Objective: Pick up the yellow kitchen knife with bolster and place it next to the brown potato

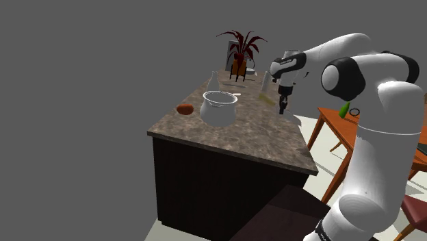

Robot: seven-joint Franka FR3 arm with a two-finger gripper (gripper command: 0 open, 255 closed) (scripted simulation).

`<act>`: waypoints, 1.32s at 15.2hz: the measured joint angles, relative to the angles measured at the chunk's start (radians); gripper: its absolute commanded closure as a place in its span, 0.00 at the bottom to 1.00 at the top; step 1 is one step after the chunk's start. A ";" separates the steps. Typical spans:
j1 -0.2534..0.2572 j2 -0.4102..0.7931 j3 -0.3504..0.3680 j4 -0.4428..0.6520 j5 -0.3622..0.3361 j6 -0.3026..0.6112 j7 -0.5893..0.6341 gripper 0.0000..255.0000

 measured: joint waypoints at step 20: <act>0.206 0.040 0.119 0.130 0.011 -0.108 0.327 1.00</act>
